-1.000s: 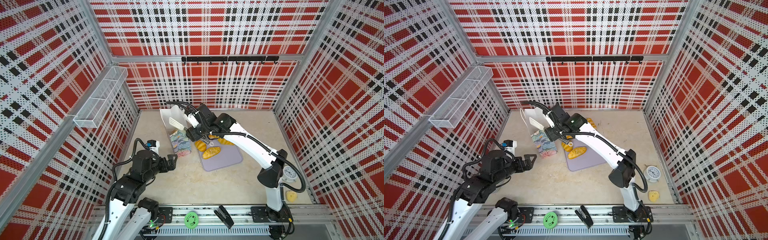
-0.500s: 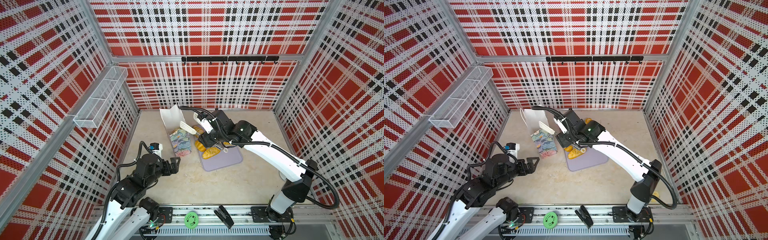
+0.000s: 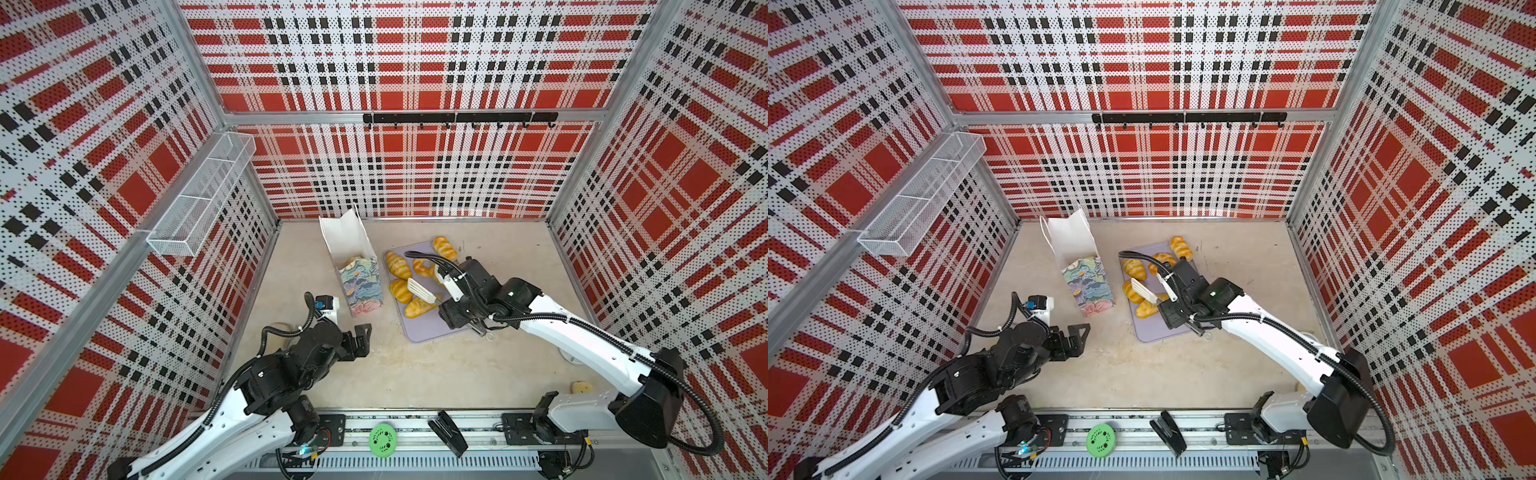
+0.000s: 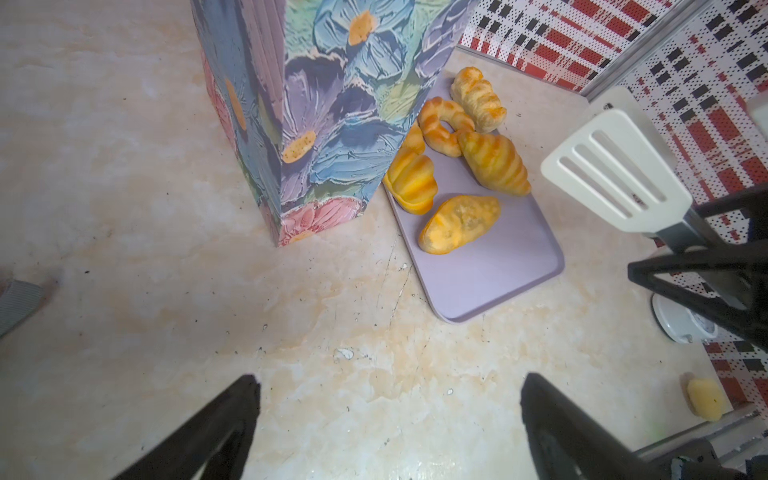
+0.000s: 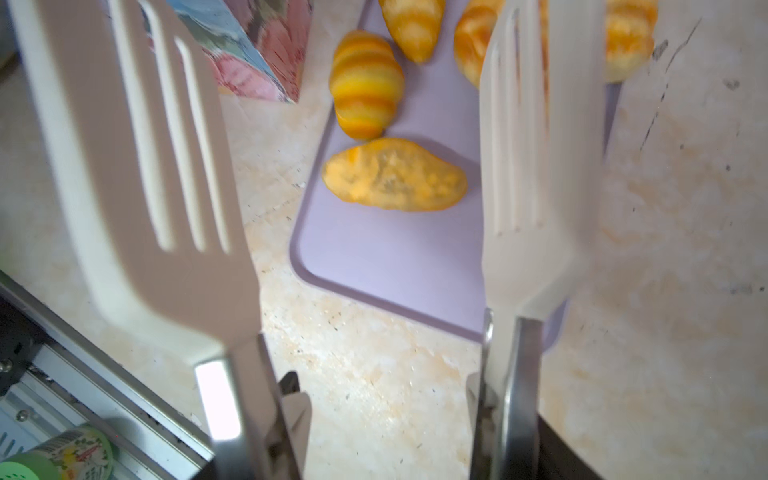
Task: Place the fake bread into the paper bag
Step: 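Move the open tongs with the right gripper back over the bread tray, then close the tongs on the orange loaf with the right gripper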
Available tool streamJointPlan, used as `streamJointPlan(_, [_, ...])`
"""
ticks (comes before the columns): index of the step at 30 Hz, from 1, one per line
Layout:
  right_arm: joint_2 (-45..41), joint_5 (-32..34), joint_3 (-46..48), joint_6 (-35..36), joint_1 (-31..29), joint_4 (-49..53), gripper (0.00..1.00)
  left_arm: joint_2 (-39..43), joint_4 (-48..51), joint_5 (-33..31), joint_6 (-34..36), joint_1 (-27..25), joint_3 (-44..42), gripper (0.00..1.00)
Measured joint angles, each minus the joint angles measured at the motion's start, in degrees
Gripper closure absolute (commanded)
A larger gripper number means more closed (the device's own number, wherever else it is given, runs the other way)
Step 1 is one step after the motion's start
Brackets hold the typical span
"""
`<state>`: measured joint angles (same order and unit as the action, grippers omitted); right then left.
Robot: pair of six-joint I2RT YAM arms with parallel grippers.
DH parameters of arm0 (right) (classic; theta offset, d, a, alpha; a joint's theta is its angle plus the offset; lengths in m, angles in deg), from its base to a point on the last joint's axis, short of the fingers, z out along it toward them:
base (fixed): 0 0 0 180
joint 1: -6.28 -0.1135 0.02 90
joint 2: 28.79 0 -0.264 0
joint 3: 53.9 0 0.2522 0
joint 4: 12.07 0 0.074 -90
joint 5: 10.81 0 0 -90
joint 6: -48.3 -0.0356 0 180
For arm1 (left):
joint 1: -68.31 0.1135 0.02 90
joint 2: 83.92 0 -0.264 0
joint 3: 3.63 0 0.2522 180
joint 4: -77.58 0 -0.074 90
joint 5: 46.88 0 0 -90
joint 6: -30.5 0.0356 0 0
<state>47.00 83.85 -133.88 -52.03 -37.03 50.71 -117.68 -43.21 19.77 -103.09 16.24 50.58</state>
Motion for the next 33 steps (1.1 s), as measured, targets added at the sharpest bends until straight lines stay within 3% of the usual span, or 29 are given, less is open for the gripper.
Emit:
streamJointPlan(11, [-5.57,-11.87,14.75,-1.84,11.96,-5.29,0.31,-10.05,-0.04,-9.01,-11.26,-12.55,-1.79,0.01])
streamJointPlan(19, [-4.31,-21.07,18.34,-3.26,15.76,-6.86,0.32,-18.14,-1.25,-13.2,-17.09,-19.26,-1.79,0.01])
streamJointPlan(25, [-0.68,-25.42,19.32,-4.46,16.79,-9.01,0.35,-22.03,-2.47,-13.7,-18.03,-20.68,-1.79,0.0])
streamJointPlan(33, [4.96,-28.68,19.41,-7.3,16.83,-13.97,0.38,-19.61,-3.32,-12.63,-13.57,-18.69,-1.9,0.01])
